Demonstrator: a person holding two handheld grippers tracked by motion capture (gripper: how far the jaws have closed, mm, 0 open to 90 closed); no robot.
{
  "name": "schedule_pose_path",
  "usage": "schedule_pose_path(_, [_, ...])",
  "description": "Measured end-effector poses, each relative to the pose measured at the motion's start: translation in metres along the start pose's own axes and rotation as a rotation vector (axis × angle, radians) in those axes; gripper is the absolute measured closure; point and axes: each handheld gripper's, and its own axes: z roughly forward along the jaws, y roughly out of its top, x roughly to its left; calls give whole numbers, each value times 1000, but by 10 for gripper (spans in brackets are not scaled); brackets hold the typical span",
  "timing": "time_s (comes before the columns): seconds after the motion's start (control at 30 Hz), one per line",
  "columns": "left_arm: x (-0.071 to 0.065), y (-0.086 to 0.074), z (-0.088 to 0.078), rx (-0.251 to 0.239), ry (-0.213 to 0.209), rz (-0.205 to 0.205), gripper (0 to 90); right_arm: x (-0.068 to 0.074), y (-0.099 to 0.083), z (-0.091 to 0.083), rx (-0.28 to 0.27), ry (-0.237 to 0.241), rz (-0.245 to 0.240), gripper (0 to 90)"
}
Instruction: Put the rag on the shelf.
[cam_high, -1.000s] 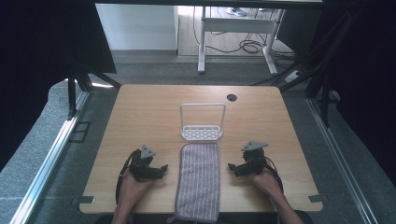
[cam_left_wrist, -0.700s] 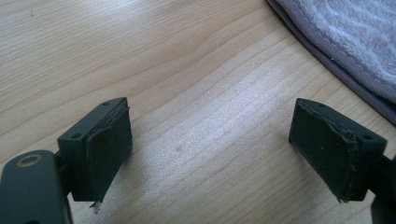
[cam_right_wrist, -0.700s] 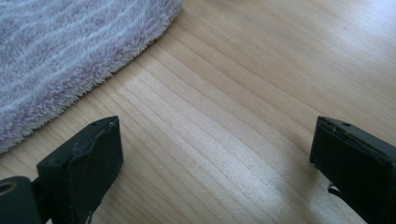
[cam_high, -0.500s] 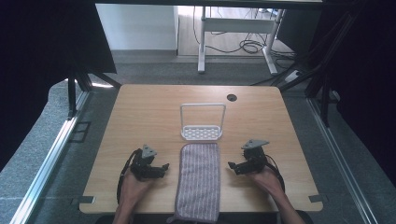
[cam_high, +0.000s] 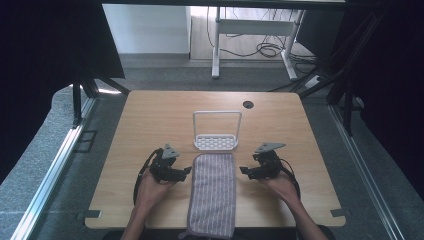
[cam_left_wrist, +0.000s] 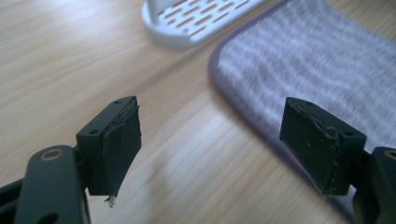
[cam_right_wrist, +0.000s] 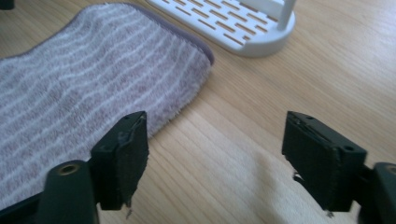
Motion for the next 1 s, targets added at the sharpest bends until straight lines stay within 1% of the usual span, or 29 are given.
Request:
schedule_pose_path(0.03, [1,3,2,2,-9,1,218,1,2,1,-3,4,0,254])
schedule_pose_path(0.07, [1,8,7,13,-23,14,226,1,6,3,-5,11,3,279])
schedule_pose_path(0.1, [1,8,7,13,-23,14,229,1,6,3,-5,11,3,279])
schedule_pose_path(0.13, [0,13,12,22,-31,27,238,2,9,6,-7,17,3,299])
schedule_pose_path(0.17, [-1,15,14,23,-41,33,243,3,11,7,-8,22,5,312])
schedule_pose_path(0.23, [-1,17,16,25,-45,38,250,3,12,8,-10,23,3,323])
schedule_pose_path(0.27, [-2,19,18,28,-50,45,277,5,16,12,-6,27,5,346])
schedule_pose_path(0.3, [-3,20,21,30,-57,49,277,5,16,12,-6,27,5,346])
schedule_pose_path(0.33, [-3,22,23,31,-60,58,298,5,18,14,-6,22,4,354])
schedule_pose_path(0.37, [-3,24,25,37,-63,69,329,6,22,19,-2,28,3,367])
schedule_pose_path(0.4, [-3,25,28,38,-67,74,329,6,22,19,-2,28,3,367])
schedule_pose_path(0.43, [-3,27,31,41,-68,79,348,7,23,22,2,23,3,384])
schedule_pose_path(0.5, [0,29,36,47,-70,80,370,8,25,27,7,23,0,422])
schedule_pose_path(0.53, [3,30,40,42,-75,73,389,9,27,32,10,18,-4,460])
schedule_pose_path(0.57, [3,30,40,42,-75,73,398,9,27,34,9,20,-2,476])
schedule_pose_path(0.6, [4,31,44,39,-85,63,405,9,28,35,8,18,4,493])
schedule_pose_path(0.67, [4,32,46,40,-87,64,409,9,29,37,6,14,7,501])
schedule_pose_path(0.77, [3,33,52,50,-81,81,417,8,32,42,9,16,24,513])
schedule_pose_path(0.83, [2,32,55,60,-70,88,420,7,31,47,18,12,22,515])
schedule_pose_path(0.9, [2,31,57,64,-72,87,423,7,29,51,26,12,24,513])
schedule_pose_path(0.93, [2,30,58,67,-69,87,424,7,28,53,30,8,16,512])
schedule_pose_path(0.97, [2,30,59,73,-68,86,424,7,27,54,37,-2,8,511])
schedule_pose_path(1.0, [2,29,60,85,-67,92,427,7,27,55,36,-2,11,512])
